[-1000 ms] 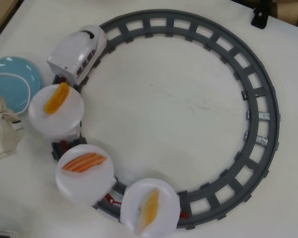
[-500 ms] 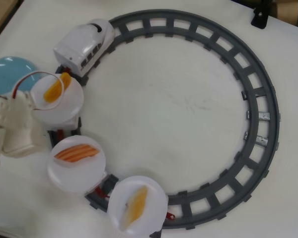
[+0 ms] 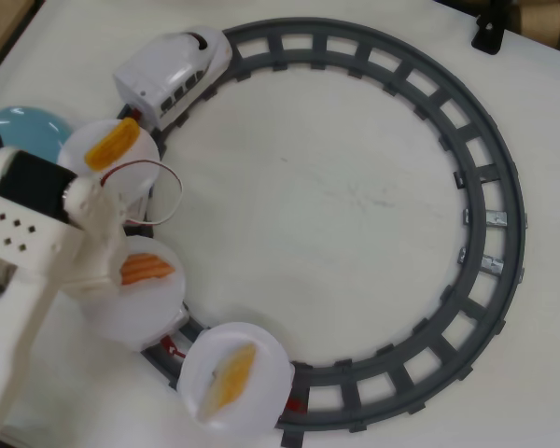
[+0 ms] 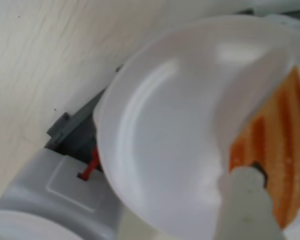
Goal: Pick up the sushi from the Shinkansen and put it on the blue dish
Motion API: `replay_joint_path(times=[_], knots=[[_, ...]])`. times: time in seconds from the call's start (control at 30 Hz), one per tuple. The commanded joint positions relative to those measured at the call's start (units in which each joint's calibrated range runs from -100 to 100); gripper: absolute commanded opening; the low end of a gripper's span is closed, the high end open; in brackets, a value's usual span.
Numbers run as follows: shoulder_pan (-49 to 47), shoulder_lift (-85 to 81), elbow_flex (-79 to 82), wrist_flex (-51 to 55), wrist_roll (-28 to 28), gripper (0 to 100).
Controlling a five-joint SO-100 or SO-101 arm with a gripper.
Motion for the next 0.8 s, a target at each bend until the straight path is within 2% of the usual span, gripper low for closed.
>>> replay_joint_path(times=[0.0, 0.23, 0.4, 0.43, 0.53, 0.6, 0.77], knots=[[0.6, 0.4, -2.4, 1.1, -0.4, 24], [0.2, 3.9, -3.1, 0.8, -0.4, 24], [-0.1, 5.1, -3.1, -3.8, -0.5, 23], [-0.3, 5.1, -2.7, -4.5, -0.5, 20], [-1.0, 5.1, -3.3, -6.8, -2.1, 1], [-1.2, 5.1, -4.0, -7.5, -2.3, 4], [-4.1, 5.1, -6.1, -7.4, -2.6, 3]])
